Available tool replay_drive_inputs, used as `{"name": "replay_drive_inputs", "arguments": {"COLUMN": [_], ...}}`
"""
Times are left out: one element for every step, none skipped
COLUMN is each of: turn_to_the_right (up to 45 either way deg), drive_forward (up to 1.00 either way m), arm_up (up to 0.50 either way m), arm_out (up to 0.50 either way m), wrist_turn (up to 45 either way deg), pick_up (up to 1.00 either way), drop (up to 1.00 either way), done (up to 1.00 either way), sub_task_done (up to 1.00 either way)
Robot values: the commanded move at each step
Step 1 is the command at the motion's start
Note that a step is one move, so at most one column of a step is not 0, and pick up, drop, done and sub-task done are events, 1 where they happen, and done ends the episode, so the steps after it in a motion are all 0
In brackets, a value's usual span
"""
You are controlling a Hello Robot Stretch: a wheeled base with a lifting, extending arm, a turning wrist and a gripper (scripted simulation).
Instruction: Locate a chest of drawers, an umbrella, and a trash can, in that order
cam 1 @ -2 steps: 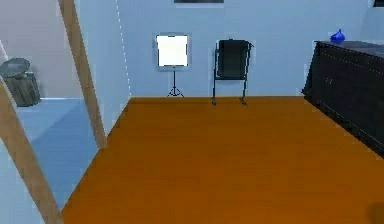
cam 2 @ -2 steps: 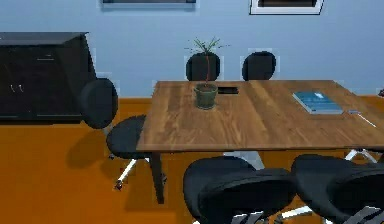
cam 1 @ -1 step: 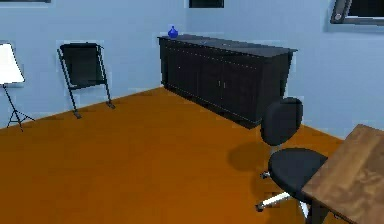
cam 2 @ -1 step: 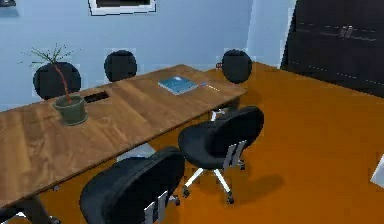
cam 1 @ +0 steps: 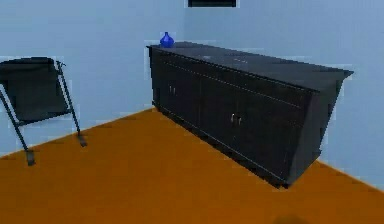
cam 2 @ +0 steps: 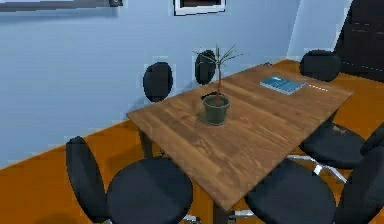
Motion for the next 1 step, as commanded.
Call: {"name": "replay_drive_inputs", "arguments": {"turn_to_the_right": [0.0], "drive_forward": [0.6], "arm_up": [0.0], "arm_out": [0.0], "wrist_turn": [0.0], "pick_up": [0.0], "drop": [0.0], "done": [0.0], "sub_task_done": [0.0]}}
